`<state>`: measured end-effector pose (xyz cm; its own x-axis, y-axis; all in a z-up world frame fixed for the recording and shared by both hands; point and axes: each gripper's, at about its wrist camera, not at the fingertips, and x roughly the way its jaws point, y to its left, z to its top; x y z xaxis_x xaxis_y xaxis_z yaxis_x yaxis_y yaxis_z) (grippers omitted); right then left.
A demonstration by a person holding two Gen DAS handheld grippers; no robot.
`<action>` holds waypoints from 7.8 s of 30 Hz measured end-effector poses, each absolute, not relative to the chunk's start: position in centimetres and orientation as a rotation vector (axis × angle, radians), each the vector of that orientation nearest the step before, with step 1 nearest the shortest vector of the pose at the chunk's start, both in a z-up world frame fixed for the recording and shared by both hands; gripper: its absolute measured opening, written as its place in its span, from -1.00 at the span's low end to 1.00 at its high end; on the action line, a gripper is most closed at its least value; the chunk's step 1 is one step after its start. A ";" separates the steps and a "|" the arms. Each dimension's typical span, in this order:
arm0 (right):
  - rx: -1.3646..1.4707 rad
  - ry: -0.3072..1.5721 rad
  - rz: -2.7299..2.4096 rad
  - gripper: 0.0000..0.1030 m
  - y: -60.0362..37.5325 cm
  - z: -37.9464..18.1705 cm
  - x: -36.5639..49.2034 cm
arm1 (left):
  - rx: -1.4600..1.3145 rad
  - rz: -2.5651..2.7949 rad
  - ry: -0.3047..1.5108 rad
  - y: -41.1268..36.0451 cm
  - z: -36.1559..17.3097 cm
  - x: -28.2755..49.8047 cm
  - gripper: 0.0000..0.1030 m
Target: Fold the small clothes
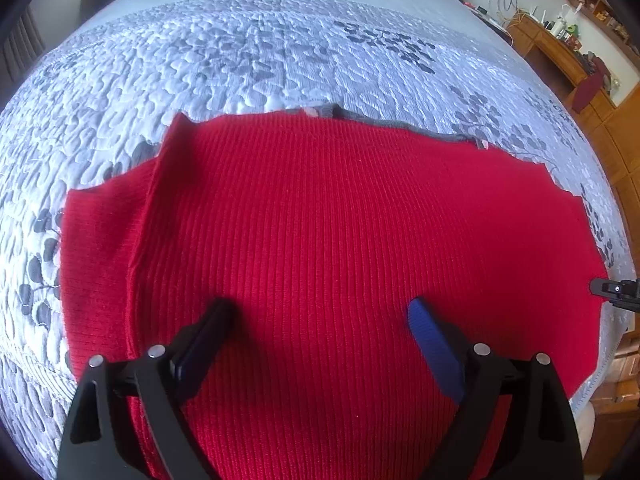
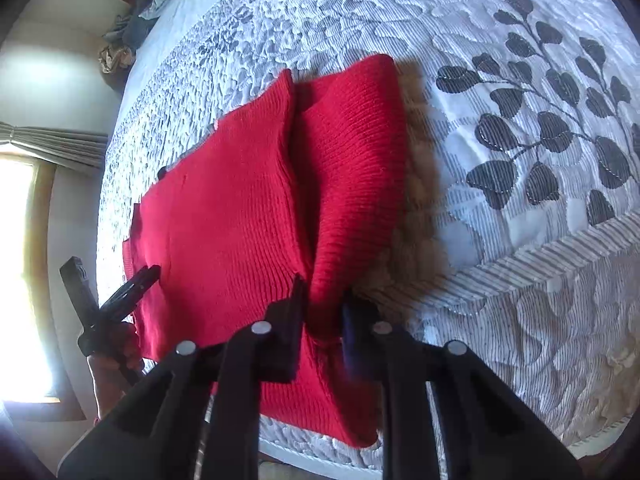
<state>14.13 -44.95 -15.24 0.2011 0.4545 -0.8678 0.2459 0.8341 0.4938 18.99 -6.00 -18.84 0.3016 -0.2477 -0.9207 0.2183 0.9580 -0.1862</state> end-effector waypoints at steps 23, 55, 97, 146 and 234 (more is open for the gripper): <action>0.037 1.395 0.478 -0.19 -18.4 -7.0 19.5 | -0.302 -0.452 1.312 -1.3 -17.7 20.8 0.67; -0.288 1.373 0.537 -0.58 -16.0 -14.6 9.7 | -0.251 -0.324 1.395 -0.2 -15.5 21.3 0.68; 0.386 1.213 0.686 -0.86 -29.6 -6.6 11.6 | -0.522 -0.404 1.557 -9.4 -14.7 21.8 0.72; 0.195 1.420 0.981 -0.86 -6.8 -12.7 13.1 | -0.539 -0.533 1.261 8.0 -15.6 23.2 -0.72; 0.296 1.378 0.684 -0.30 -22.0 -11.2 15.0 | -0.090 -0.454 1.193 6.6 -10.2 23.0 0.04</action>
<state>15.05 -22.02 -11.17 0.0397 0.6019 -0.7976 -0.2710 0.7748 0.5712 23.02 6.61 -10.21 0.2902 -0.3864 -0.8755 0.2934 0.9067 -0.3030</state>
